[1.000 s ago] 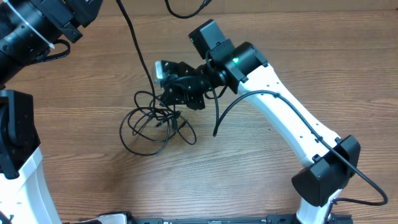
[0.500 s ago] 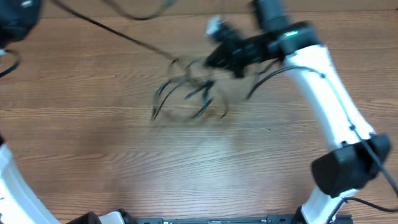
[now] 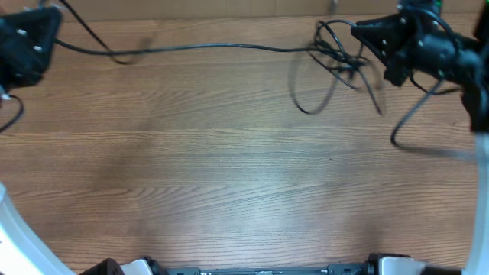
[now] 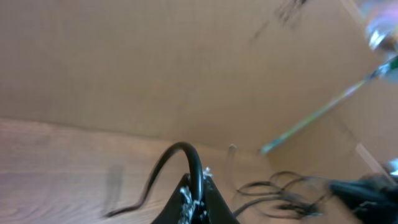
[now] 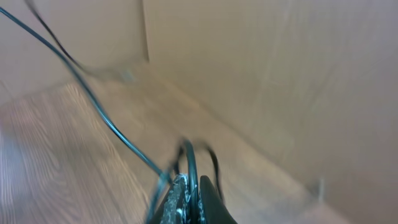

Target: Untangle cables

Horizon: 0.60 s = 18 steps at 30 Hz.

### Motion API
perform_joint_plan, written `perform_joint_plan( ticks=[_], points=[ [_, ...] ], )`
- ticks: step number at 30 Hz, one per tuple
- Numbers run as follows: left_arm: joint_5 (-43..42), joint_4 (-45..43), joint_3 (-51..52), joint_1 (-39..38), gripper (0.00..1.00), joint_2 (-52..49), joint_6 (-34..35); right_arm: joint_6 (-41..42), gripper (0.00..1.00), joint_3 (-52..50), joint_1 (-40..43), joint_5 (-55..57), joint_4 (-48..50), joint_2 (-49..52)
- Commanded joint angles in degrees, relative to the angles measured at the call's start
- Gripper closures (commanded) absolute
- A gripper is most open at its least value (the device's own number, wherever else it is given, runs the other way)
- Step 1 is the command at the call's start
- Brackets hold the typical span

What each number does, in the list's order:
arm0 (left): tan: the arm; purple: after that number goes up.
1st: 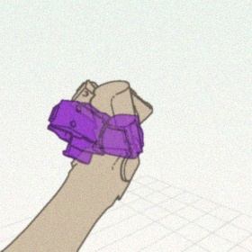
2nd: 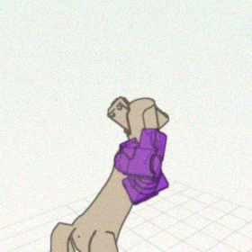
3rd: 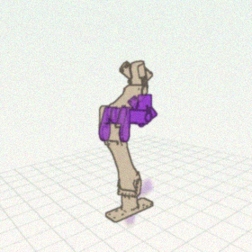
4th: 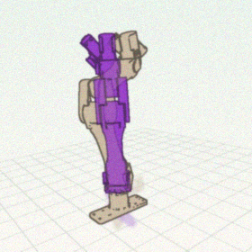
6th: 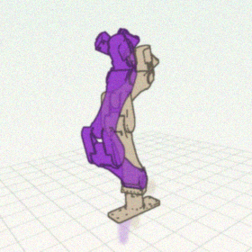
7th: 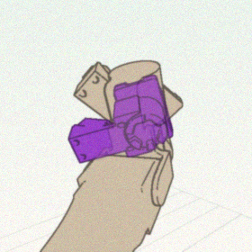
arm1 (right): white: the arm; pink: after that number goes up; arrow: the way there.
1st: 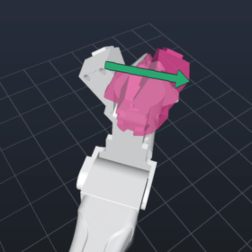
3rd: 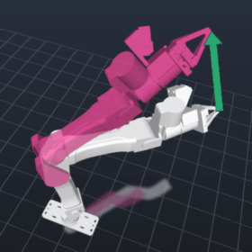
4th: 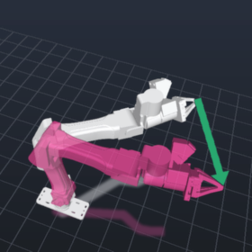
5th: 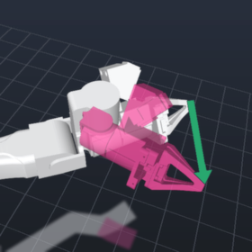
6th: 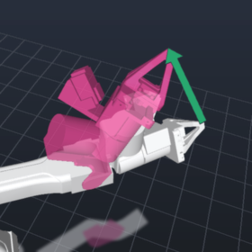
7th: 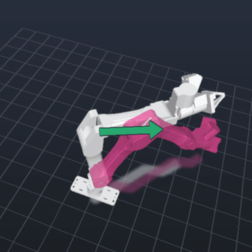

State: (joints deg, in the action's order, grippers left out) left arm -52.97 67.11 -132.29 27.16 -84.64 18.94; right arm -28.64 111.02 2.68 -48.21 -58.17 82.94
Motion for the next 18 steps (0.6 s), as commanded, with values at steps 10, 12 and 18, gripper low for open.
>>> perform_joint_plan(
  ticks=[10,12,18],
  points=[
    [23.52,7.85,-0.72,-26.14,0.96,-7.89,-21.73,7.80,0.96,0.81,-0.85,-0.98,1.79,-9.27],
    [28.96,9.62,-0.72,-30.75,0.96,-10.27,-23.06,7.91,0.96,0.81,-0.85,-0.96,2.32,-9.27],
    [38.25,10.34,-0.72,-40.83,0.96,-17.73,-23.93,9.60,0.96,0.81,-0.85,-0.92,3.61,-9.27]
  ],
)
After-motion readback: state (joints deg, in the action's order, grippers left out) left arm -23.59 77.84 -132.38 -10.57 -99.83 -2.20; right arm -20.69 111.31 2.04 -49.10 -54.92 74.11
